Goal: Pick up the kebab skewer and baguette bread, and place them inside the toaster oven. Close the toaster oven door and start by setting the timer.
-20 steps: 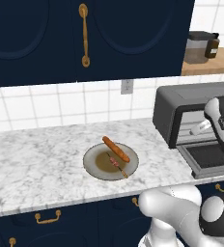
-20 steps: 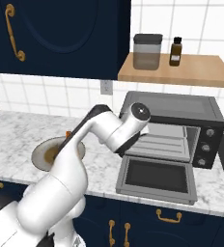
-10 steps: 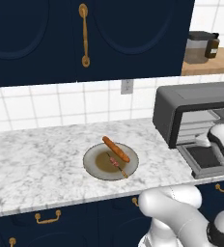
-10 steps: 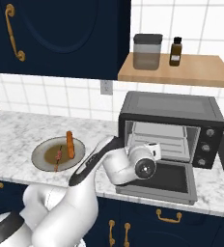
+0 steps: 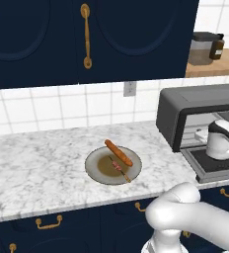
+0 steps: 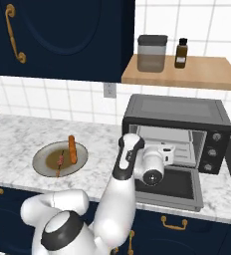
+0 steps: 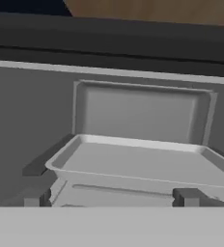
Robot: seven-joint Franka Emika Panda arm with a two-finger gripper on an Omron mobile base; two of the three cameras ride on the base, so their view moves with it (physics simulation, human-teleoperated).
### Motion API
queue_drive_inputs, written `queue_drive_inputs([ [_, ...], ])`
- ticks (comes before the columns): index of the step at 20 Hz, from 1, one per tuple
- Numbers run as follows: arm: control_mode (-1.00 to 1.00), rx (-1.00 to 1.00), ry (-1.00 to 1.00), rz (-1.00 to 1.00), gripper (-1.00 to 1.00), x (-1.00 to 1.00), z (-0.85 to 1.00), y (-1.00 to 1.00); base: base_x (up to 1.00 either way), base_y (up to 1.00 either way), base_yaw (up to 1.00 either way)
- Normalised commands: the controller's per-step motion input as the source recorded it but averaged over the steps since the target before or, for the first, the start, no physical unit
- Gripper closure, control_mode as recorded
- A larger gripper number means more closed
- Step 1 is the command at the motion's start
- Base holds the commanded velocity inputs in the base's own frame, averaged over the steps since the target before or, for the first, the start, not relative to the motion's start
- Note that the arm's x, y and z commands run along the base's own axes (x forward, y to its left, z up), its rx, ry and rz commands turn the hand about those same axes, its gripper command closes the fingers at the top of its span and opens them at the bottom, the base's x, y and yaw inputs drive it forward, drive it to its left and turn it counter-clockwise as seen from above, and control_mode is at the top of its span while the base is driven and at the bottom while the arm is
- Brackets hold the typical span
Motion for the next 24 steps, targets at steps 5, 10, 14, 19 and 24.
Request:
queue_drive_inputs([
  [5, -1.00, 0.07, -0.03, 0.00, -1.00, 0.01, 0.00, -0.32, 0.00, 0.00, 0.00],
  [10, -1.00, 0.01, -0.01, 0.01, -1.00, 0.07, 0.24, -0.22, 0.00, 0.00, 0.00],
  [14, -1.00, 0.00, 0.00, 0.00, -1.00, 0.00, 0.54, -0.41, 0.00, 0.00, 0.00],
  [19, -1.00, 0.01, 0.12, 0.00, -1.00, 0.35, 0.27, -0.07, 0.00, 0.00, 0.00],
  [24, -1.00, 0.05, 0.09, 0.02, -1.00, 0.47, 0.00, 0.01, 0.00, 0.00, 0.00],
])
